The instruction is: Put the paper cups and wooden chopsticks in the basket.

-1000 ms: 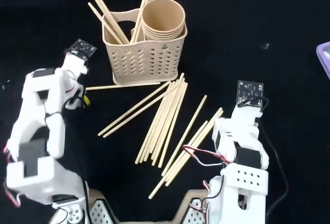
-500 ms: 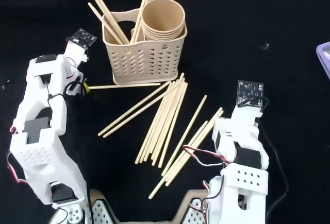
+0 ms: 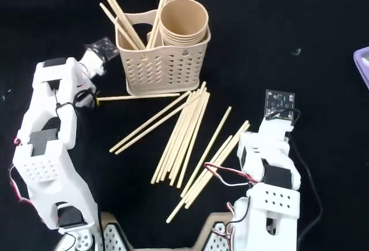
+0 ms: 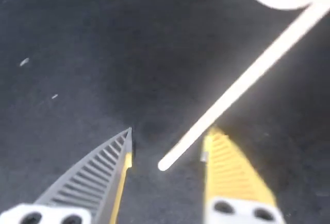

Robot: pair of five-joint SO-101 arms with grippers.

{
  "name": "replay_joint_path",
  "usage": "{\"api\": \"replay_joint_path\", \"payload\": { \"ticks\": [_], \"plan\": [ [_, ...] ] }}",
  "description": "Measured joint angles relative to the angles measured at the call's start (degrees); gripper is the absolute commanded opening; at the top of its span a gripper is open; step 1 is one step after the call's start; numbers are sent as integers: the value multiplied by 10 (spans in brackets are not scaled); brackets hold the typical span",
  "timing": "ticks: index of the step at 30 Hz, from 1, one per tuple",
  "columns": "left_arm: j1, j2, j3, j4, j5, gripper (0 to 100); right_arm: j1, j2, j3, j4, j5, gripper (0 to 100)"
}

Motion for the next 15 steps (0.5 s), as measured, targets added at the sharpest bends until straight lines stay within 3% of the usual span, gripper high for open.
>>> {"api": "replay_joint_path", "payload": {
  "ticks": [2,7,15],
  "plan": [
    [2,1,1,24,-30,27,0,0,0,0,0,180],
    [3,2,6,67,-72,43,0,0,0,0,0,180],
    [3,2,1,72,-78,45,0,0,0,0,0,180]
  ]
}}
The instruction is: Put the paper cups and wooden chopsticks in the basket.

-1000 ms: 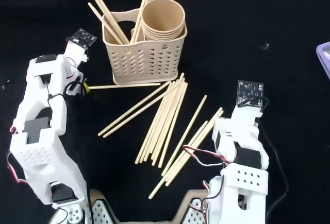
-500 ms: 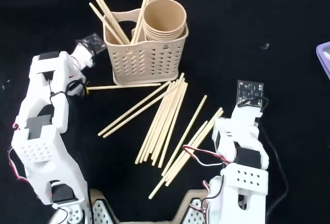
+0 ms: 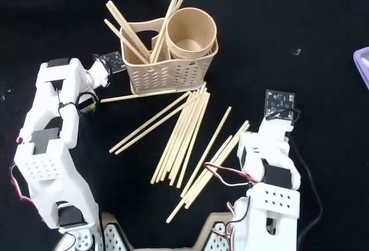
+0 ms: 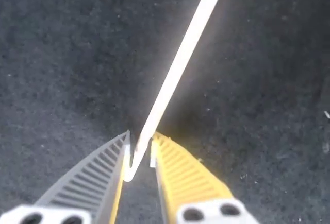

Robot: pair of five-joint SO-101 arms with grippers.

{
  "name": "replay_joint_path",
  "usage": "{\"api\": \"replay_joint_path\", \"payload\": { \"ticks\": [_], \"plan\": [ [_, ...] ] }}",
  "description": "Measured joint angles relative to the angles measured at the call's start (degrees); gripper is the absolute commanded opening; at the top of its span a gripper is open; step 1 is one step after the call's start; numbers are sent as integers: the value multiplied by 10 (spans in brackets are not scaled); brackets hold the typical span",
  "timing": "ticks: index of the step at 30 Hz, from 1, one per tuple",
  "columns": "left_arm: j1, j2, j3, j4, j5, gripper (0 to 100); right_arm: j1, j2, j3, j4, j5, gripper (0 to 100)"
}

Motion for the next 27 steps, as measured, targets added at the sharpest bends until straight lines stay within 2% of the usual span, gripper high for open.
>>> {"api": "replay_joint_path", "payload": {
  "ticks": [12,19,27],
  "plan": [
    [-8,6,-45,10,10,30,0,0,0,0,0,180],
    [-40,7,-65,10,10,30,0,0,0,0,0,180],
    [-61,7,-79,21,48,30,0,0,0,0,0,180]
  ]
}}
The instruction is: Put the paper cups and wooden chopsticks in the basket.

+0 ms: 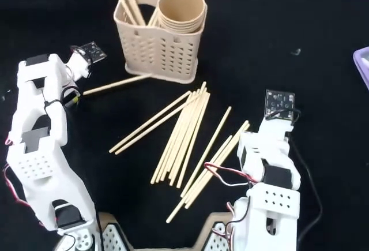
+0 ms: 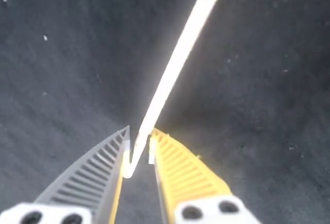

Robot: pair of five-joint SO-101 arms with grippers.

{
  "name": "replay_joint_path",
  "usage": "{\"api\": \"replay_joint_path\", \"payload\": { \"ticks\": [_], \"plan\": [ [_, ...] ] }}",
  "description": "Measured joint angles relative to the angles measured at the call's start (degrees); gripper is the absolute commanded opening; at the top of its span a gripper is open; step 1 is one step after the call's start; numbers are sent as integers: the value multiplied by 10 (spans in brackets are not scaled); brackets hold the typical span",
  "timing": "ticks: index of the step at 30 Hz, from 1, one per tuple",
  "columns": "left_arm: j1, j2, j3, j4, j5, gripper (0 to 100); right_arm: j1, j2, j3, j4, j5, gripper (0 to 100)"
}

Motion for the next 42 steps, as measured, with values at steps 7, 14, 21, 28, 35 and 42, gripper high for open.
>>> {"api": "replay_joint_path", "payload": {
  "ticks": [7,14,21,28,35,42],
  "plan": [
    [-1,0,0,89,-50,30,0,0,0,0,0,180],
    [0,0,21,125,-133,30,0,0,0,0,0,180],
    [34,-92,127,125,-144,30,0,0,0,0,0,180],
    [133,-226,233,93,-98,30,0,0,0,0,0,180],
    [222,-244,344,-47,89,33,0,0,0,0,0,180],
    [269,-251,391,-90,210,73,0,0,0,0,0,180]
  ]
}}
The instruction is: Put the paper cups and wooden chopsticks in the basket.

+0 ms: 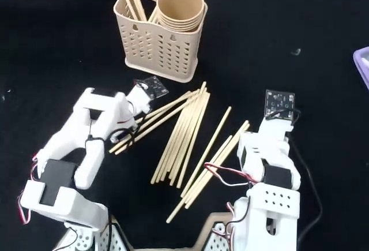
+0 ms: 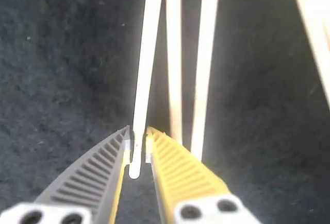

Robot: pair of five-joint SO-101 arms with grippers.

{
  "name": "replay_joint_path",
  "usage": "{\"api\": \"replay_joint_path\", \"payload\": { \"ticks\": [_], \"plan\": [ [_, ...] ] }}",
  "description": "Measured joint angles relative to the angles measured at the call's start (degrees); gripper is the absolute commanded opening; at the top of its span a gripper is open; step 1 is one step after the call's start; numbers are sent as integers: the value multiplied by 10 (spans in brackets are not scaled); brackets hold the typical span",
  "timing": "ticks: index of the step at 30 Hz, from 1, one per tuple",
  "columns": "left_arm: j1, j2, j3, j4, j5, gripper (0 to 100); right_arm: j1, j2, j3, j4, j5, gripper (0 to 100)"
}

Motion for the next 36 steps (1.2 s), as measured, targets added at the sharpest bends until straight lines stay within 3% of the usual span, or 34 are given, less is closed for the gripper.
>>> {"api": "replay_joint_path", "payload": {
  "ticks": [4,8,12,17,22,26,29,36],
  "plan": [
    [4,-1,0,-2,34,161,0,0,0,0,0,180],
    [3,-7,0,-3,41,162,0,0,0,0,0,180],
    [8,-25,-5,62,42,162,0,0,0,0,0,180],
    [9,-113,-46,145,44,166,0,0,-16,0,1,180],
    [-41,-230,-88,155,61,162,0,0,-63,9,28,180],
    [-78,-301,-89,105,124,141,0,0,-135,38,45,180],
    [-102,-311,-89,33,200,23,0,0,-192,44,47,180],
    [-149,-190,-89,-241,416,64,-70,32,-242,-11,47,176]
  ]
}}
